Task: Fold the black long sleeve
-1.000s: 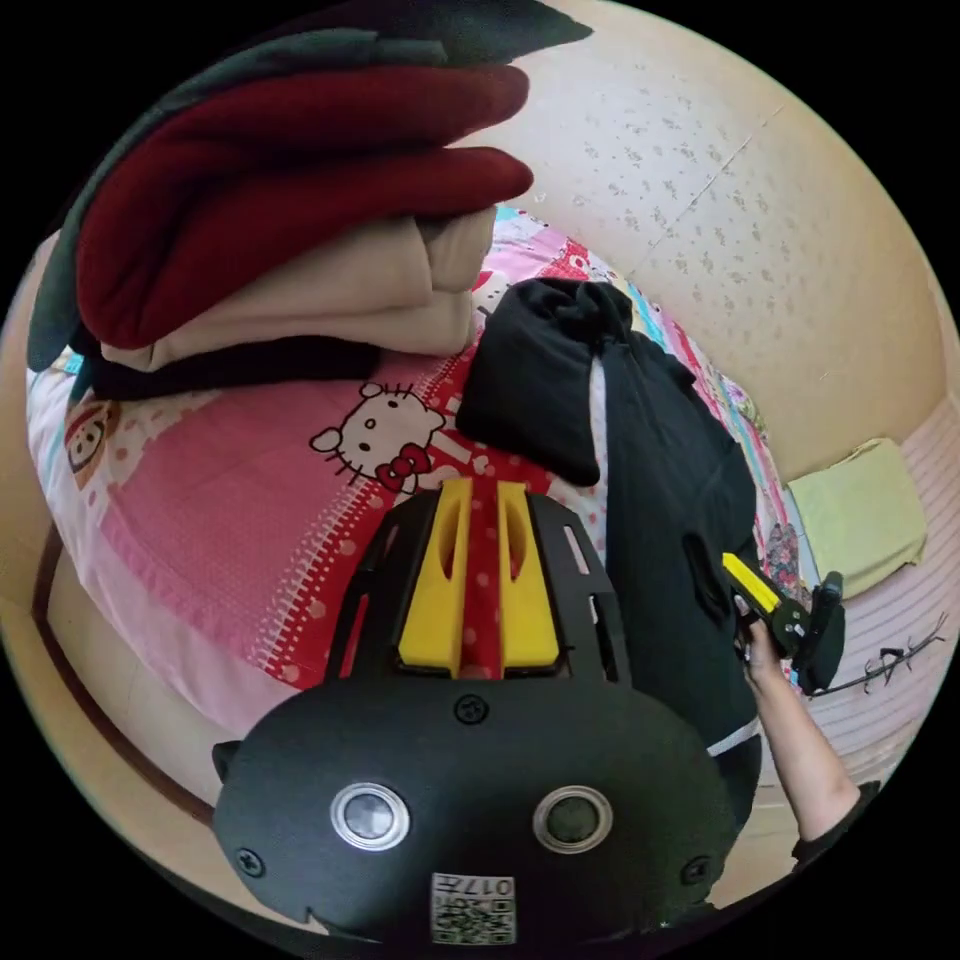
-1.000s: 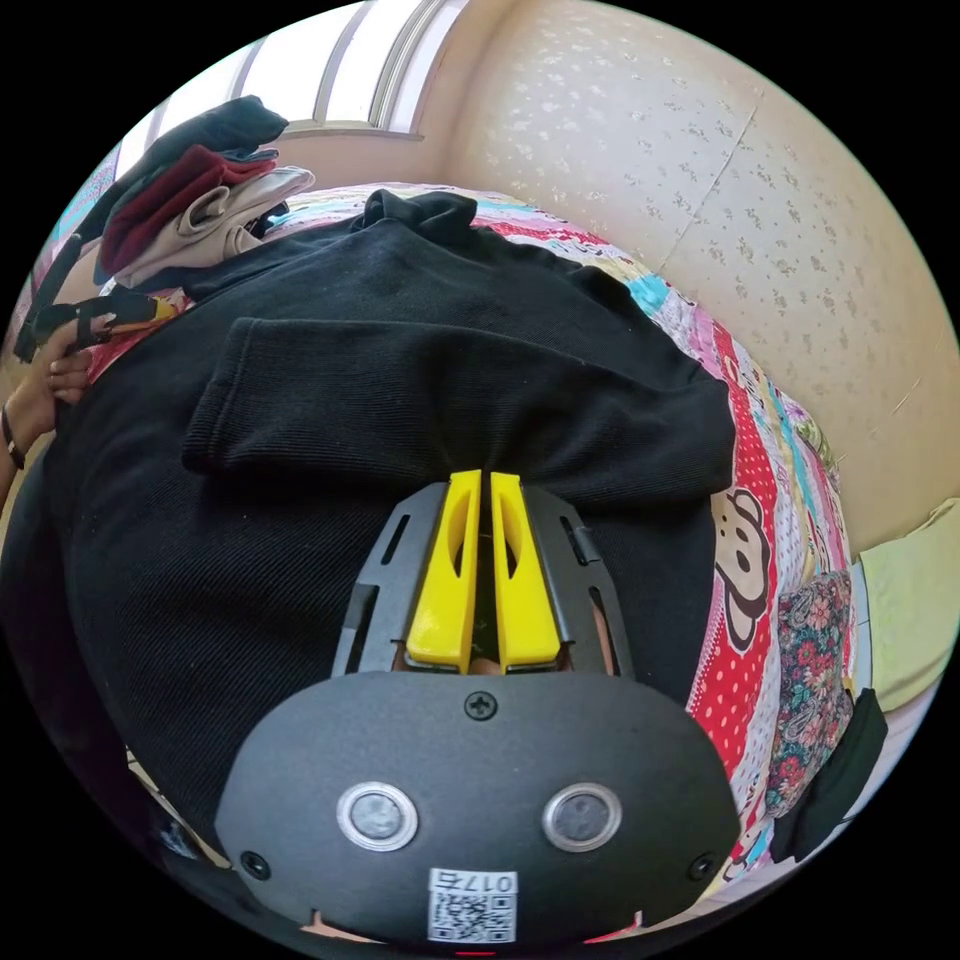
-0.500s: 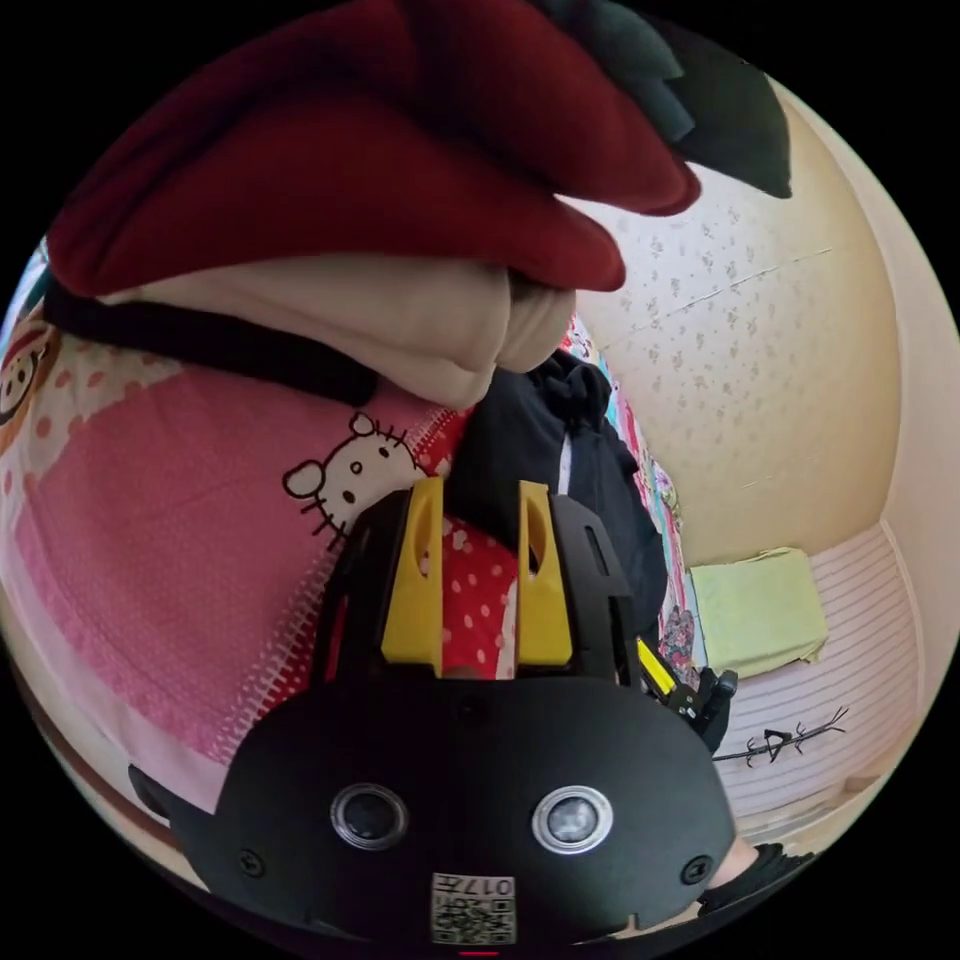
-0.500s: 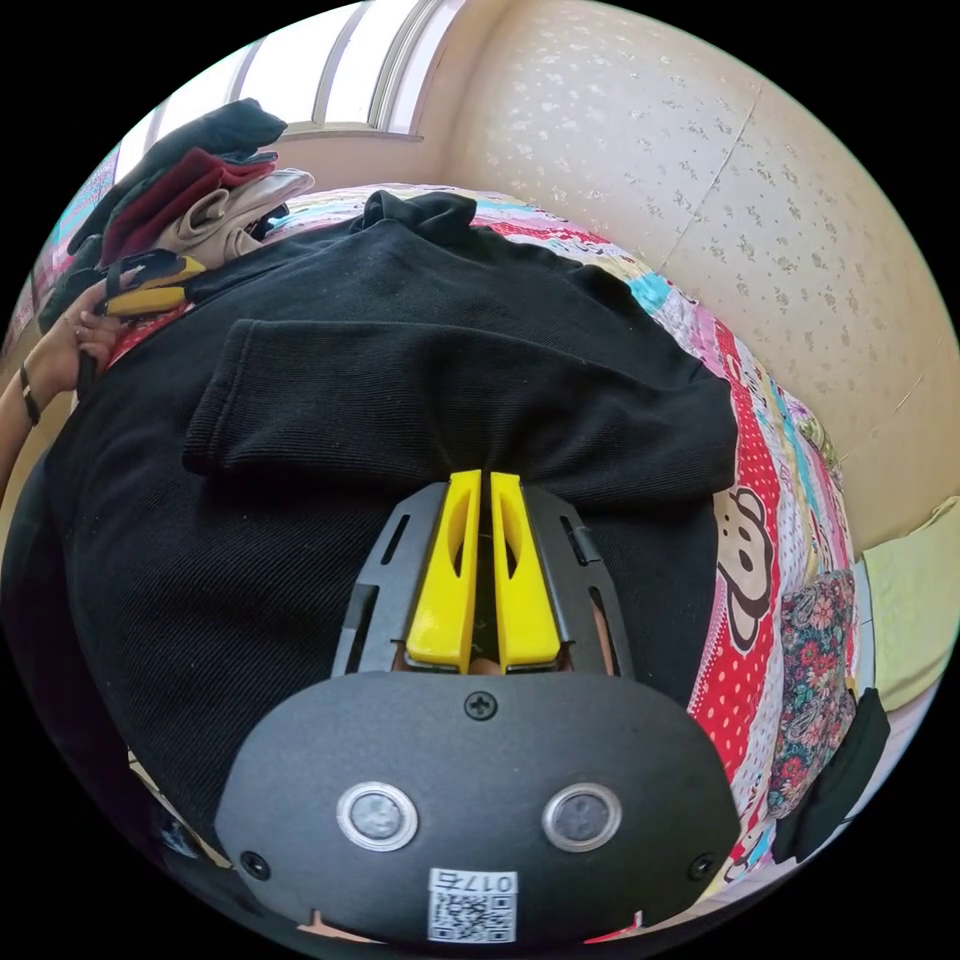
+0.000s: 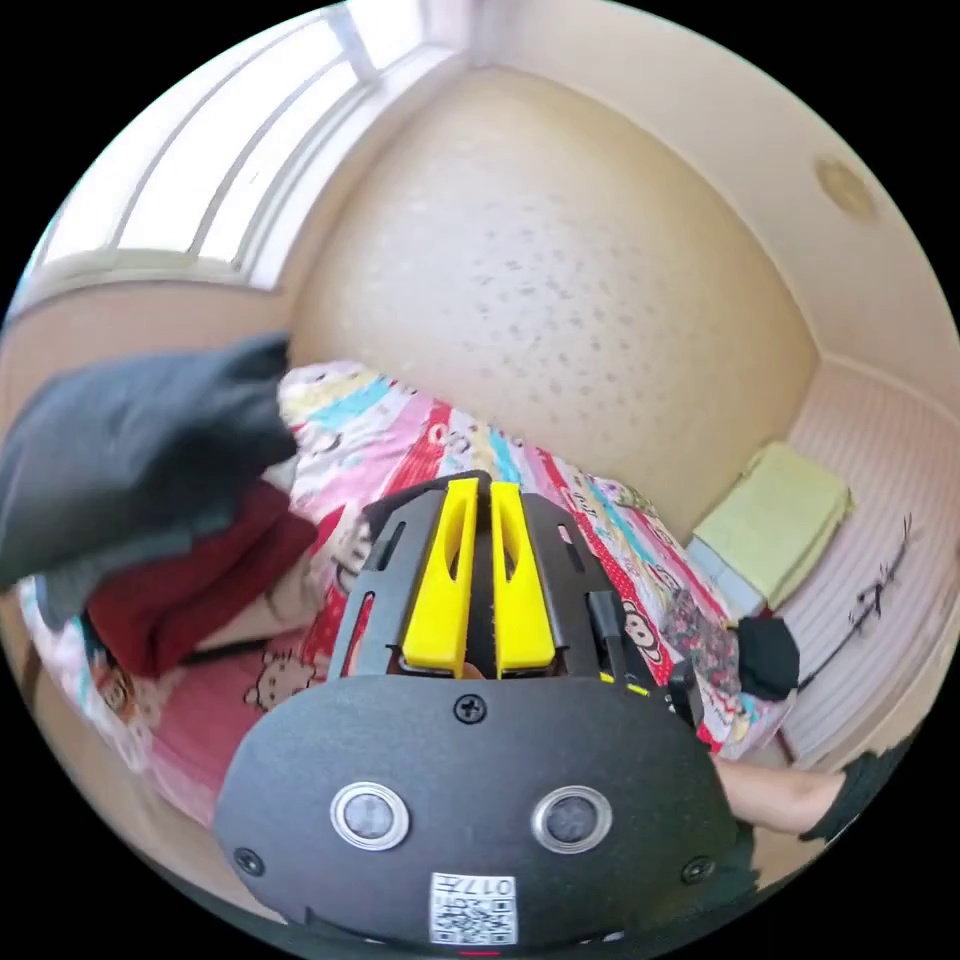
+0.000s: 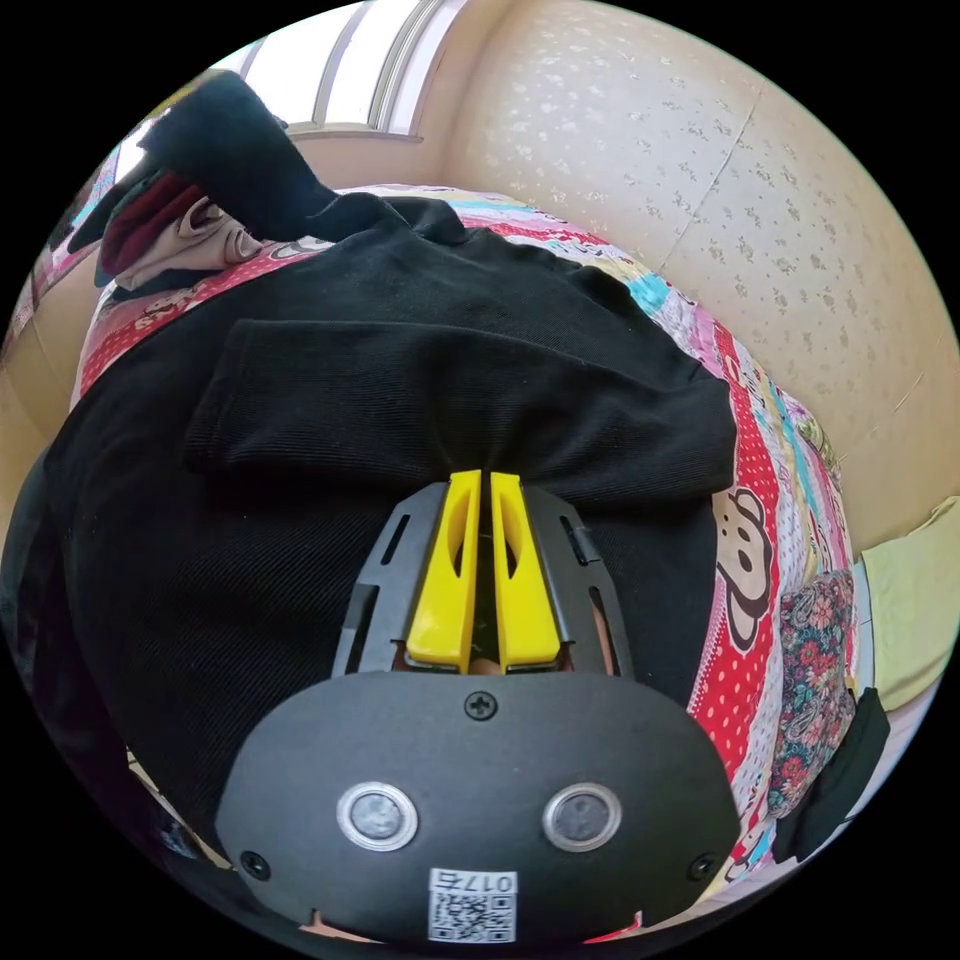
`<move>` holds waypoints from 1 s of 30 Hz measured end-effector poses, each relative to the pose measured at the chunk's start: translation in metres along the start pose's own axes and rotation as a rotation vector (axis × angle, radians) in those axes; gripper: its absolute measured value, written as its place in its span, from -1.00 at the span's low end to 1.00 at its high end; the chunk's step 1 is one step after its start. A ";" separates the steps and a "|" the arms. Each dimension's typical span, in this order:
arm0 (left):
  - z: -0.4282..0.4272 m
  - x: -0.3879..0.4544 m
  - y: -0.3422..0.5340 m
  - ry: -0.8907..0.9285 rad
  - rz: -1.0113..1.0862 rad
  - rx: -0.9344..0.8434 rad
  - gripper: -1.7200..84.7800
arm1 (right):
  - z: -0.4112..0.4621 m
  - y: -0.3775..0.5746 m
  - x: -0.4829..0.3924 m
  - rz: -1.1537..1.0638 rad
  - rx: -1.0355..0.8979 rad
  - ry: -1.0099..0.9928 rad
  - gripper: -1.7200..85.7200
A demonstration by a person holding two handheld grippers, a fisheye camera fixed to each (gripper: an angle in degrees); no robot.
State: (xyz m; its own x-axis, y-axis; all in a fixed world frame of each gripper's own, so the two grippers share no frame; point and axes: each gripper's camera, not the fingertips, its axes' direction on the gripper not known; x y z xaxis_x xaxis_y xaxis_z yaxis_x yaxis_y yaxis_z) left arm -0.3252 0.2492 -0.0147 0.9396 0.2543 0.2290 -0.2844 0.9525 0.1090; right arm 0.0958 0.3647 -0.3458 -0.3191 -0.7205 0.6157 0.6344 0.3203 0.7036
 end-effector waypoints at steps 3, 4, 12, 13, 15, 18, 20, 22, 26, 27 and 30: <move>0.023 0.086 -0.011 0.246 0.155 -0.104 -0.91 | 0.002 0.005 0.002 0.002 0.002 0.000 -0.90; 0.042 0.116 0.000 0.348 0.191 -0.180 -0.91 | 0.002 0.008 0.003 0.003 0.004 0.002 -0.90; 0.139 0.225 0.178 0.179 0.285 -0.642 -0.87 | 0.004 0.030 0.028 0.074 0.039 -0.052 -0.90; 0.131 0.231 0.183 0.163 0.289 -0.621 -0.86 | 0.006 0.033 0.032 0.080 0.039 -0.067 -0.90; 0.117 0.240 0.178 0.151 0.288 -0.598 -0.84 | 0.009 0.037 0.036 0.081 0.037 -0.073 -0.90; 0.096 0.259 0.154 0.237 0.336 -0.628 -0.79 | 0.014 0.044 0.038 0.076 0.034 -0.061 -0.90; 0.083 0.269 0.142 0.286 0.368 -0.610 -0.78 | 0.017 0.050 0.043 0.075 0.033 -0.059 -0.90; 0.068 0.268 0.131 0.212 0.371 -0.516 -0.79 | 0.020 0.055 0.047 0.078 0.035 -0.063 -0.90; 0.082 0.238 0.122 -0.072 0.303 -0.432 -0.81 | 0.026 0.069 0.057 0.079 0.039 -0.063 -0.90; 0.095 0.227 0.120 -0.082 0.302 -0.436 -0.80 | 0.027 0.070 0.058 0.080 0.039 -0.063 -0.90; 0.156 0.195 0.143 -0.131 0.239 -0.647 -0.78 | 0.032 0.080 0.067 0.083 0.038 -0.068 -0.91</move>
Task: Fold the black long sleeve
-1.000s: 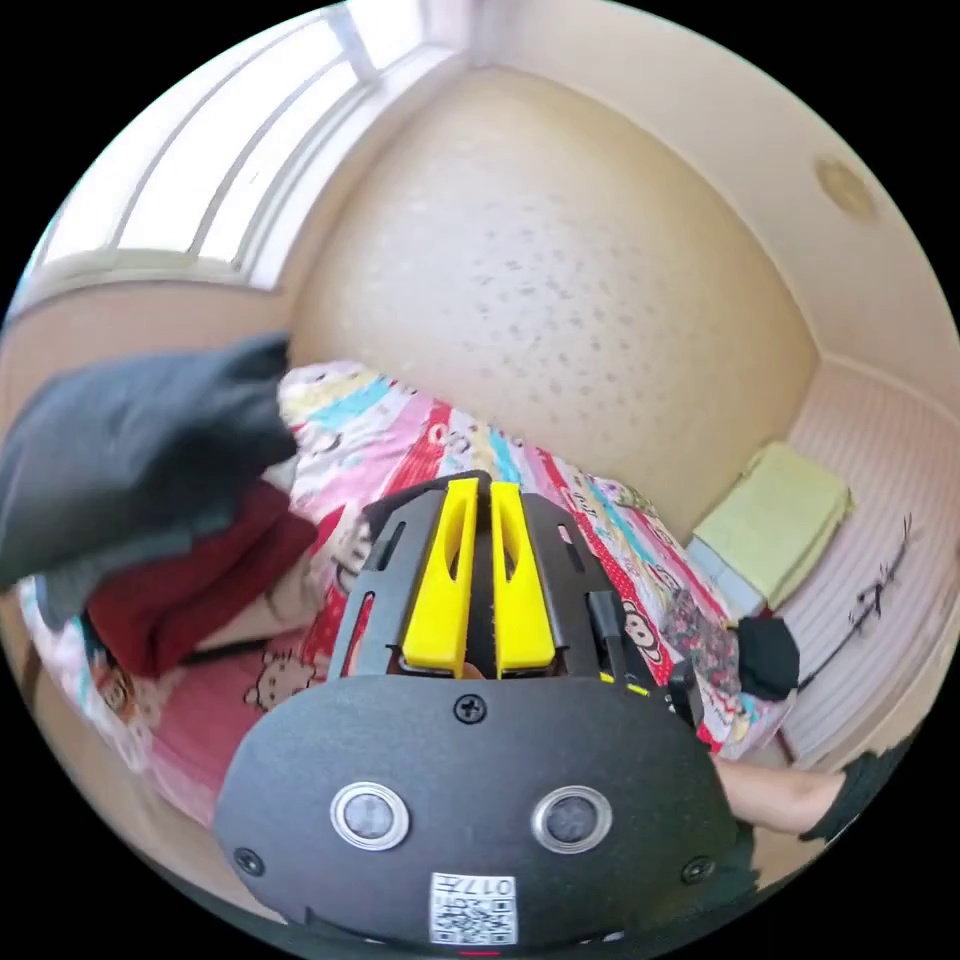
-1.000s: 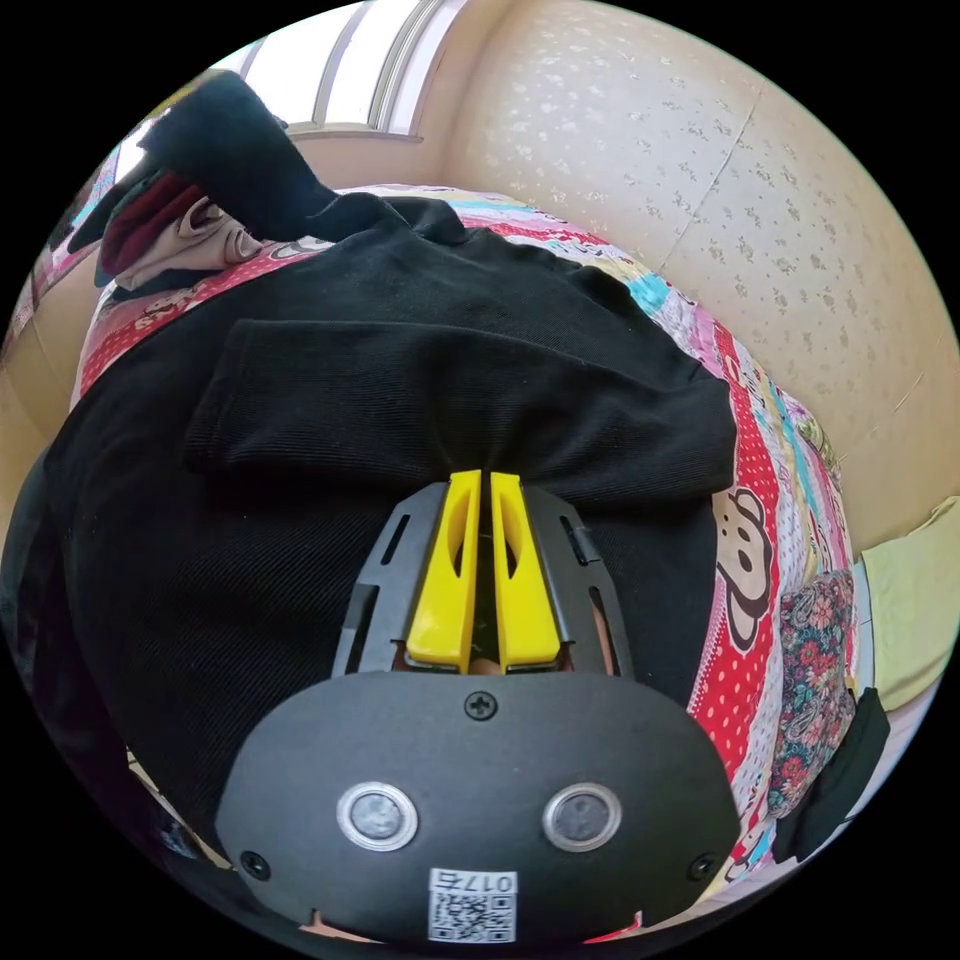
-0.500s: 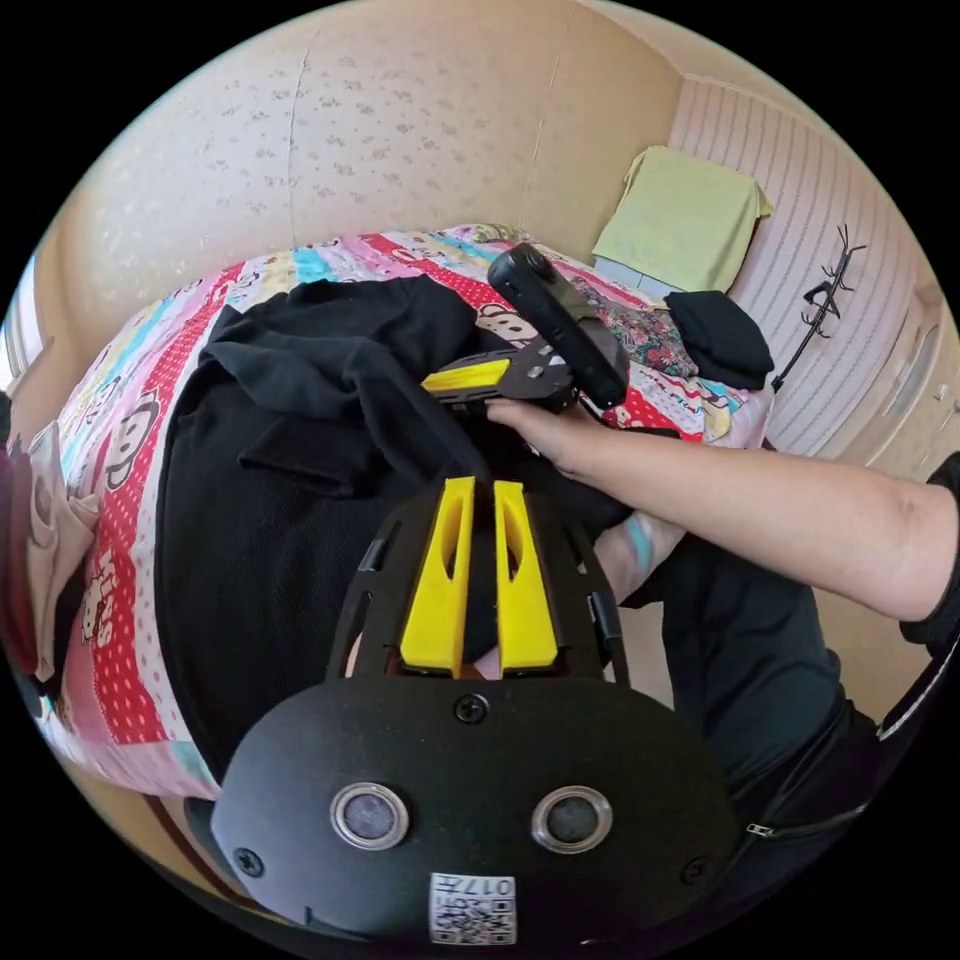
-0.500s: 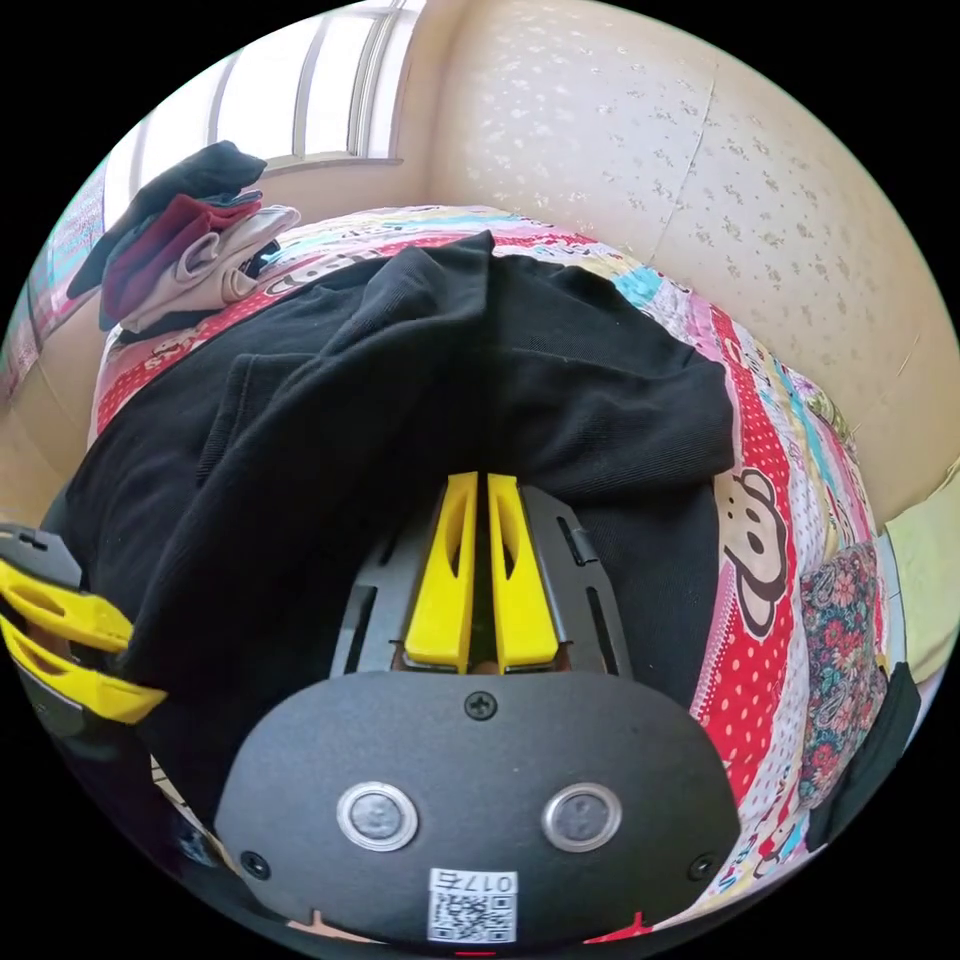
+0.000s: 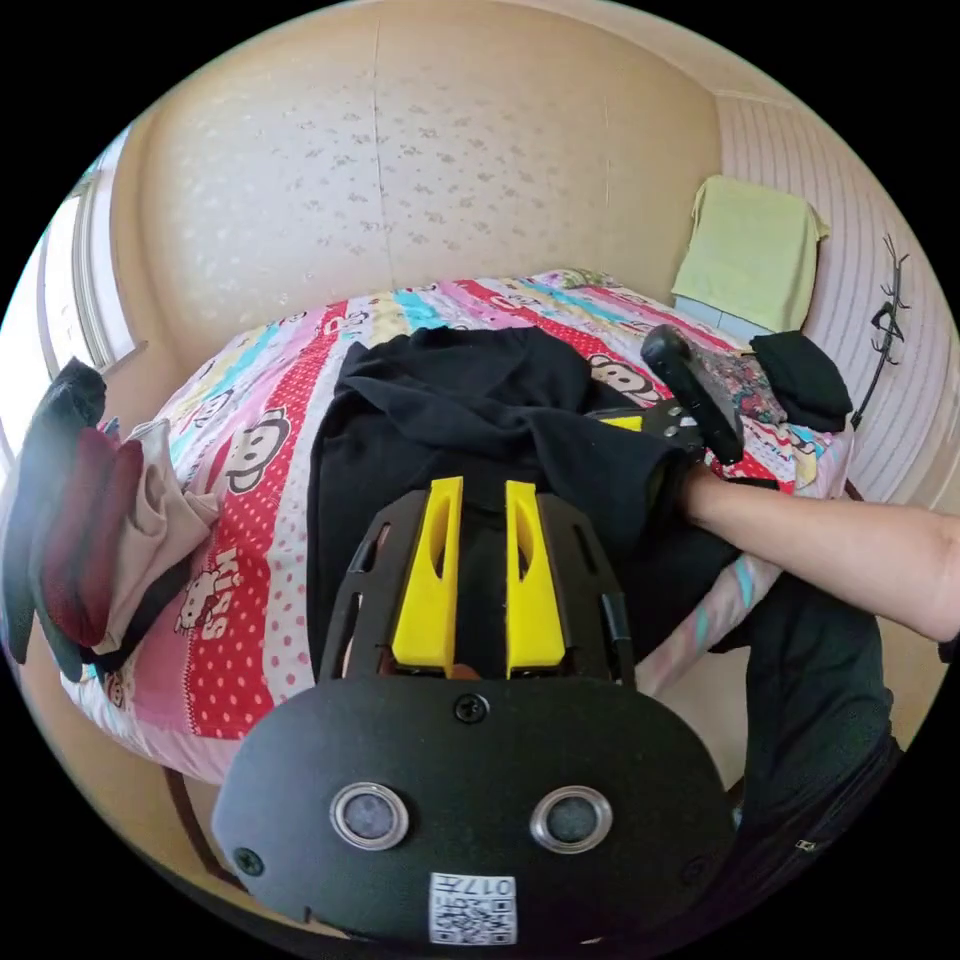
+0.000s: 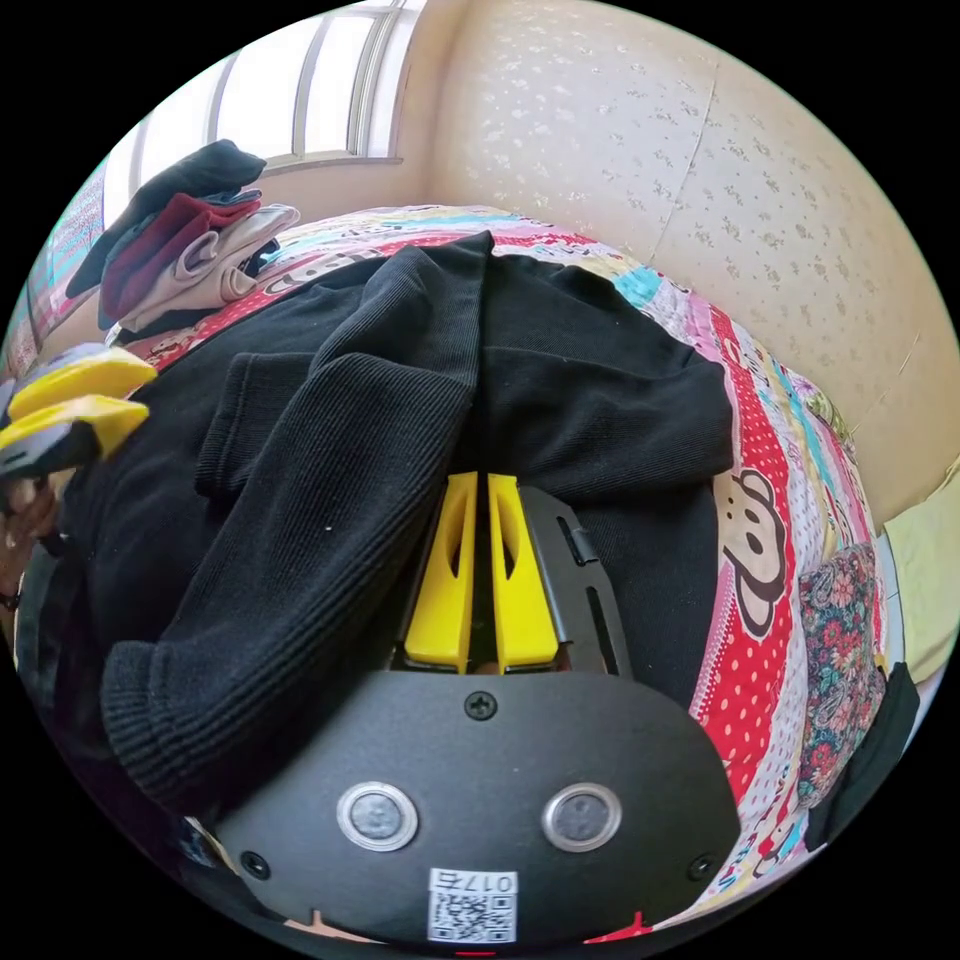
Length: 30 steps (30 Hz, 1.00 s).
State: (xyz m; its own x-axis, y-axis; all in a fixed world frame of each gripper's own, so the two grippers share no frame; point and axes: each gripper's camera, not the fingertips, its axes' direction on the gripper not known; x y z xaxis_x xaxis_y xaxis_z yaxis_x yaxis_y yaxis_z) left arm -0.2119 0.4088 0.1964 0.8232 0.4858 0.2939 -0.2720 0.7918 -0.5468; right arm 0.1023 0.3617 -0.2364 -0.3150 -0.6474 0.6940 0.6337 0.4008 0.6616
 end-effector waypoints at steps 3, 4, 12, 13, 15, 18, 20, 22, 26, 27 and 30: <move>0.019 -0.006 0.017 0.040 -0.049 0.049 -0.77 | 0.004 0.010 0.014 0.009 0.000 -0.016 -0.92; 0.019 -0.001 0.016 0.022 -0.033 0.039 -0.77 | 0.006 0.014 0.021 0.017 0.000 -0.032 -0.92; 0.020 0.008 0.014 -0.007 -0.016 0.032 -0.78 | -0.013 0.056 0.109 0.272 0.105 -0.208 -0.92; 0.020 0.002 0.015 0.028 -0.030 0.035 -0.78 | -0.028 0.069 0.121 0.320 0.164 -0.241 -0.89; 0.020 -0.005 0.016 0.070 -0.049 0.040 -0.78 | -0.053 0.094 0.133 0.379 0.277 -0.327 -0.86; 0.021 -0.006 0.016 0.070 -0.046 0.040 -0.78 | -0.084 0.142 0.141 0.508 0.446 -0.512 -0.81; 0.021 -0.006 0.017 0.065 -0.043 0.041 -0.78 | -0.081 0.168 0.136 0.600 0.356 -0.561 -0.73; 0.021 -0.010 0.018 0.084 -0.051 0.042 -0.78 | -0.070 0.184 0.130 0.648 0.260 -0.596 -0.71; 0.023 -0.017 0.020 0.114 -0.065 0.042 -0.78 | -0.065 0.206 0.116 0.645 0.277 -0.611 -0.77; 0.023 -0.019 0.020 0.118 -0.068 0.041 -0.78 | -0.067 0.205 0.116 0.622 0.282 -0.612 -0.80; 0.024 -0.021 0.022 0.122 -0.070 0.041 -0.78 | -0.097 0.186 0.127 0.544 0.335 -0.604 -0.87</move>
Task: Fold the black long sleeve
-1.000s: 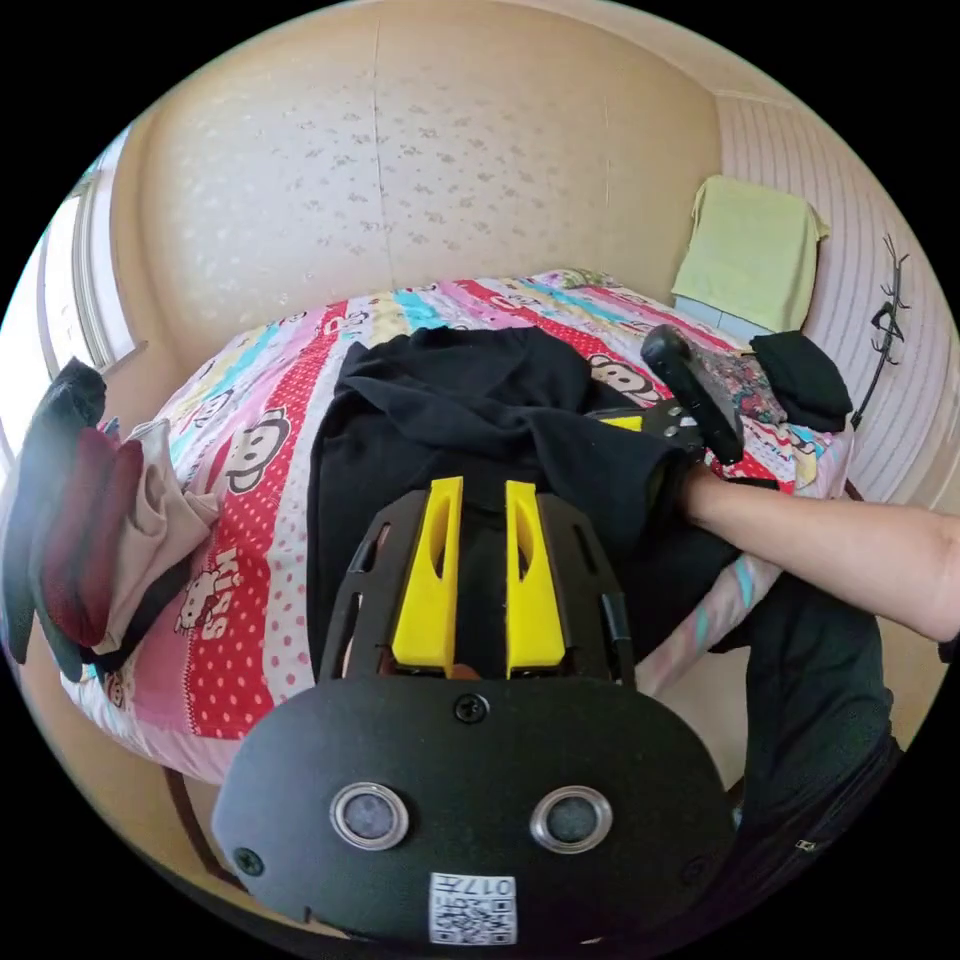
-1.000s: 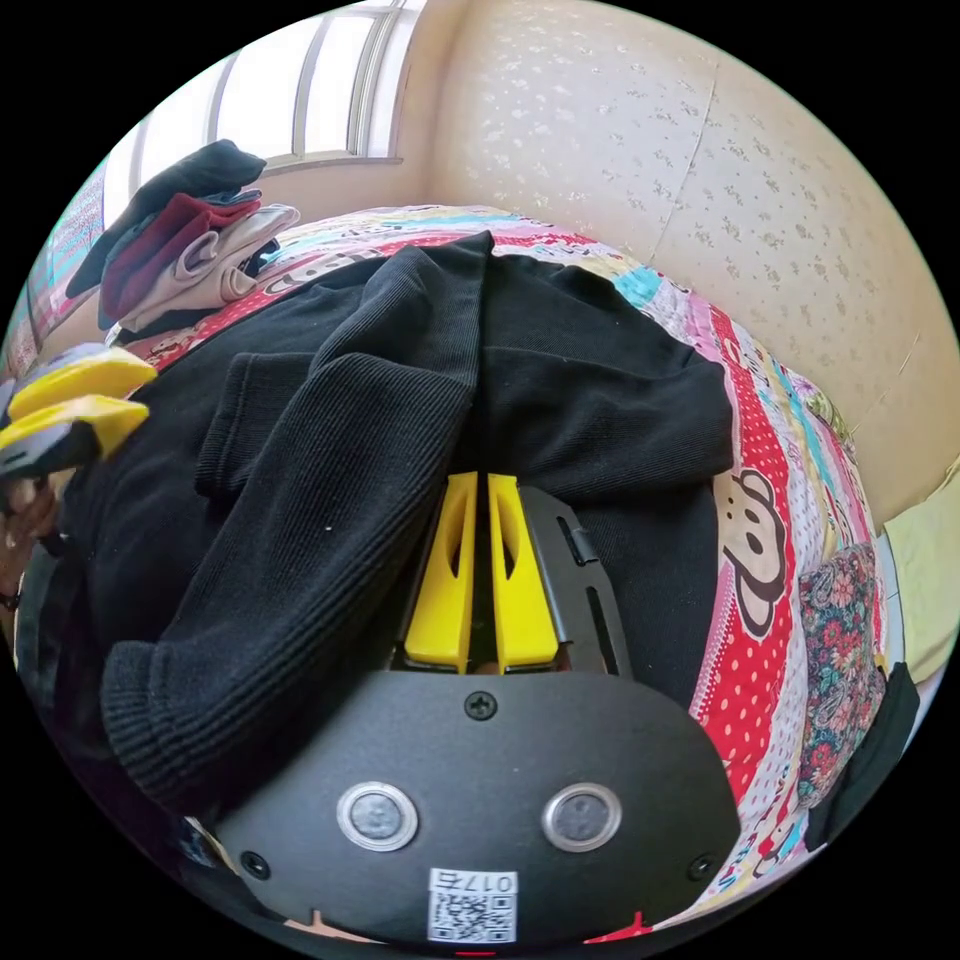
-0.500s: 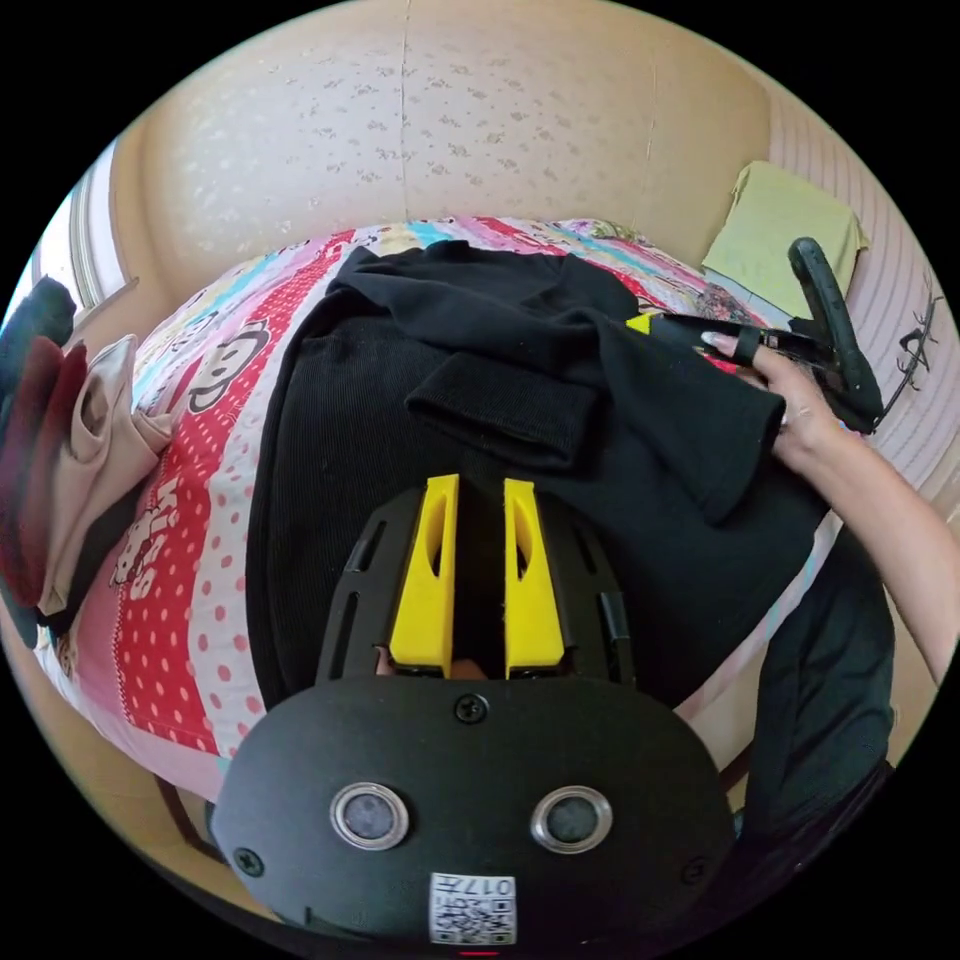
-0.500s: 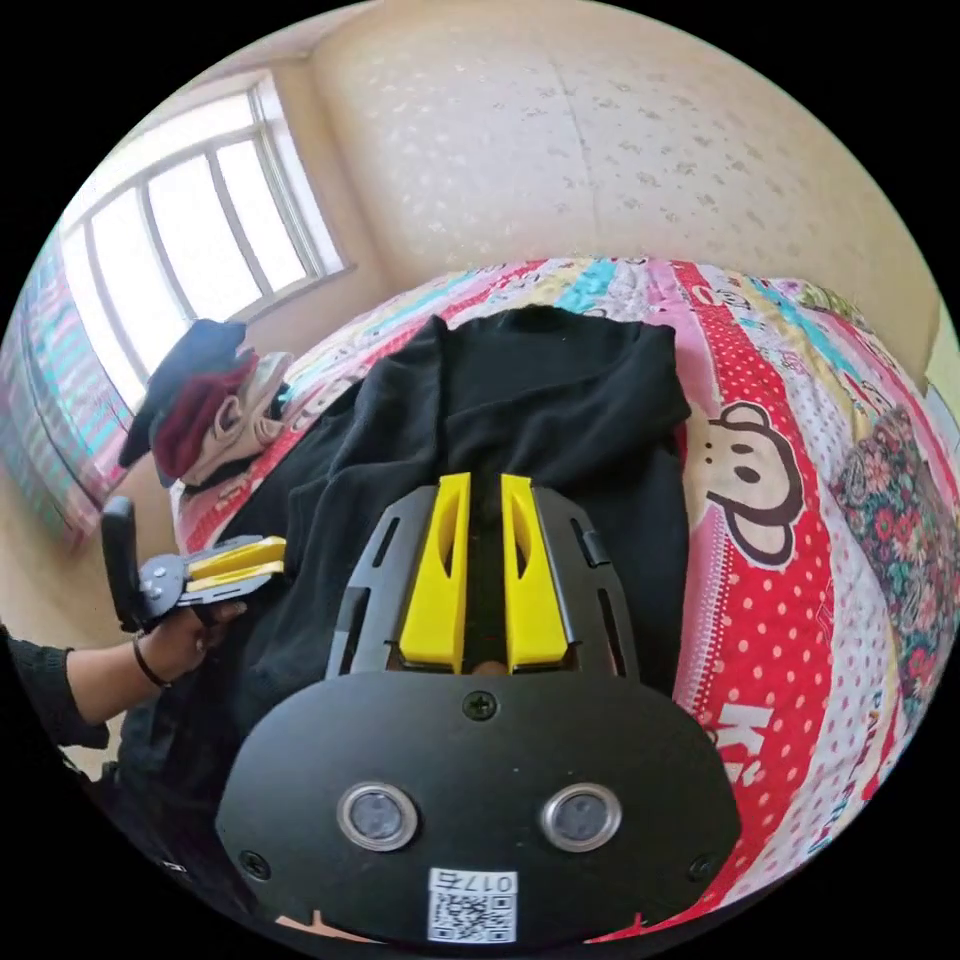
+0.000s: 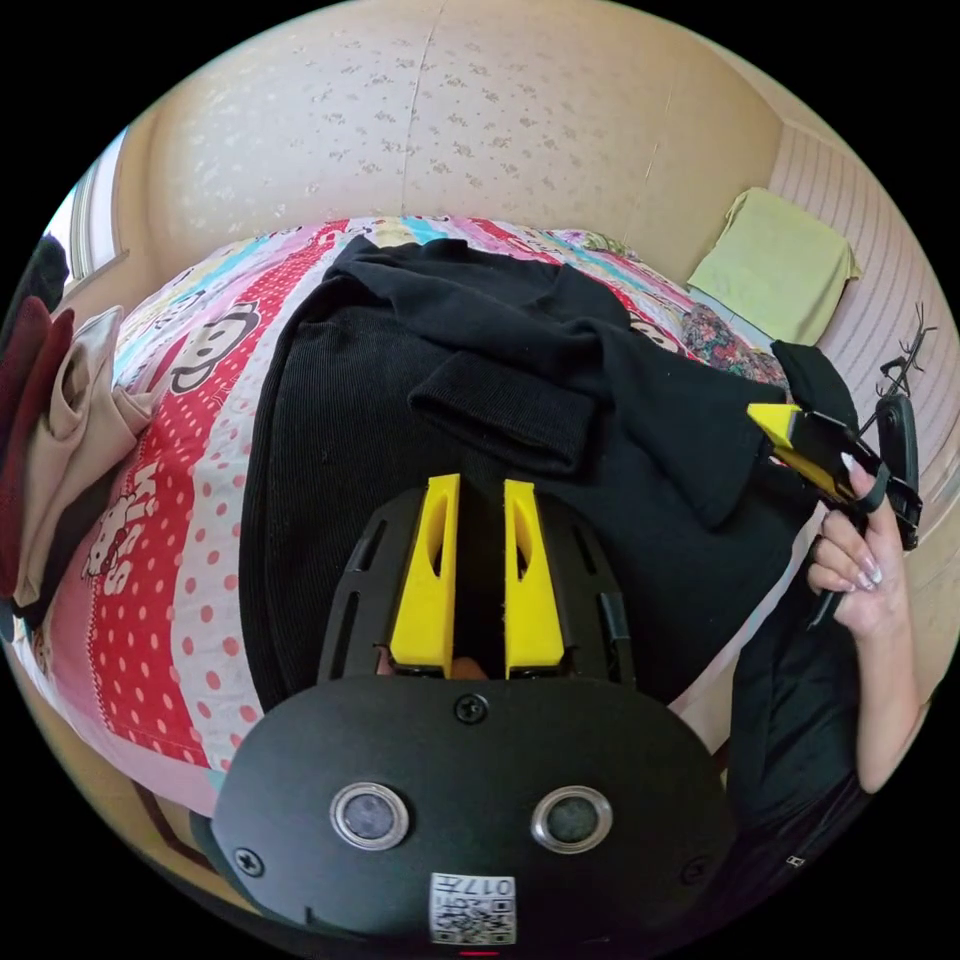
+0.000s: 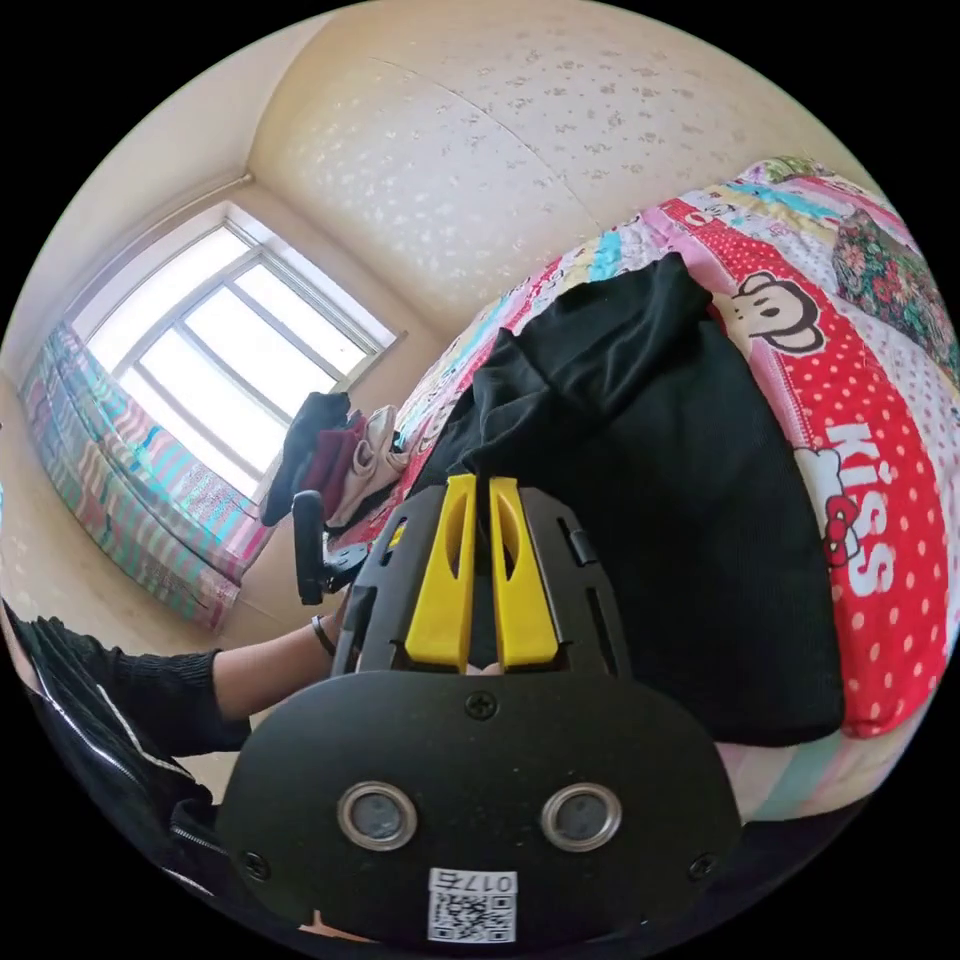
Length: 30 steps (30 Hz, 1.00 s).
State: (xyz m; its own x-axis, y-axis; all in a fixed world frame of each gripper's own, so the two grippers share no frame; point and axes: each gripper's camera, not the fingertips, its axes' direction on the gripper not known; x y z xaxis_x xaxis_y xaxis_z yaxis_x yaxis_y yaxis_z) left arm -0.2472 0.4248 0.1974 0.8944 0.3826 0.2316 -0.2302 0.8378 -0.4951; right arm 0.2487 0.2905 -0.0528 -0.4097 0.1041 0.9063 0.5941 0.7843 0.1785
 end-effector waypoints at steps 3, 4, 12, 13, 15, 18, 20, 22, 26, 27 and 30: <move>0.001 -0.003 0.002 0.006 -0.002 0.001 -0.78 | -0.035 -0.026 -0.012 -0.065 0.075 -0.112 -0.88; 0.001 -0.004 0.002 0.008 -0.004 0.001 -0.78 | -0.045 -0.030 0.004 0.002 0.103 -0.150 -0.88; 0.004 -0.014 0.007 0.022 -0.014 -0.001 -0.78 | -0.057 -0.019 0.104 0.265 -0.073 0.168 -0.78; 0.004 -0.015 0.007 0.025 -0.017 -0.001 -0.78 | -0.066 -0.022 0.083 0.213 -0.021 0.234 -0.76; 0.005 -0.018 0.008 0.031 -0.022 -0.003 -0.78 | -0.068 -0.031 0.044 0.076 0.012 0.356 -0.74; 0.007 -0.024 0.010 0.051 -0.033 -0.004 -0.78 | -0.041 -0.040 -0.001 -0.121 -0.039 0.453 -0.73; 0.007 -0.027 0.012 0.061 -0.038 -0.003 -0.78 | -0.001 -0.038 0.003 -0.096 -0.193 0.482 -0.73; 0.008 -0.030 0.013 0.067 -0.041 -0.002 -0.78 | 0.021 -0.029 0.011 -0.048 -0.265 0.474 -0.73; 0.010 -0.032 0.015 0.067 -0.042 -0.002 -0.78 | 0.026 -0.016 -0.010 -0.101 -0.132 0.444 -0.75; 0.010 -0.034 0.016 0.069 -0.043 -0.003 -0.78 | 0.025 -0.017 -0.016 -0.122 -0.108 0.463 -0.75; 0.012 -0.037 0.018 0.077 -0.047 -0.003 -0.78 | 0.021 -0.029 -0.041 -0.227 0.017 0.546 -0.77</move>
